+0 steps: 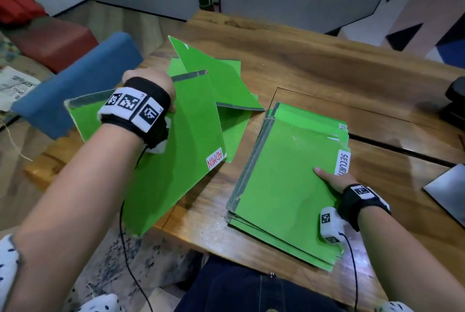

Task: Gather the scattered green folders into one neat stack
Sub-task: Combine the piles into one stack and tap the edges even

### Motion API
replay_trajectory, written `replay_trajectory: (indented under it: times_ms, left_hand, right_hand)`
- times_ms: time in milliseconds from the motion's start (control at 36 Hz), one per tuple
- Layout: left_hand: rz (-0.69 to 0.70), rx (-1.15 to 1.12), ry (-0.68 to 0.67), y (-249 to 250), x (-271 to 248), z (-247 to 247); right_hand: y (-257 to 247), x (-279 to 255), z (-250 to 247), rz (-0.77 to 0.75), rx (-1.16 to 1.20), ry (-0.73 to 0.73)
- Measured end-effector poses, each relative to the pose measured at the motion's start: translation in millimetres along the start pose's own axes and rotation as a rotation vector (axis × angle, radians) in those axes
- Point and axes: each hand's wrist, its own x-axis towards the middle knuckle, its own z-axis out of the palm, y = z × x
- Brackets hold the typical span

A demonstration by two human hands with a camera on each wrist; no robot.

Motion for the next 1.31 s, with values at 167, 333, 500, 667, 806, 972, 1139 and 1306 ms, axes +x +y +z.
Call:
replay_trajectory:
  times_ms: [167,333,500,667,806,972,1139,1306]
  left_hand:
    - [-0.007,0.125,0.135,-2,-15,-19]
    - [-0.032,0.137,0.188,-23,-37,-40]
    - [-0.002,0.022,0.307,-33,-53,-55]
    - [0.154,-0.331,0.265,-22,-42,-47]
    - [0.242,-0.875,-0.003,7,-22,2]
    - [0.214,-0.922,-0.197,58,-31,93]
    - [0.166,-0.802,-0.301,86,-38,140]
    - [0.169,-0.798,-0.381,127,-40,149]
  right_hand:
    - [0,-2,-1,0.008,-0.015,-0.012]
    - [0,-4,-1,-0.003,-0.017,-0.013]
    - [-4,-13,-2,-0.019,-0.067,-0.003]
    - [-6,-19,0,-0.033,-0.054,0.0]
    - [-2,-20,0,-0.064,-0.023,-0.02]
    - [7,-8,-6,-0.071,0.032,-0.085]
    - [3,-23,-8,-0.008,0.149,-0.098]
    - [-2,-30,-9,-0.006,0.2,-0.112]
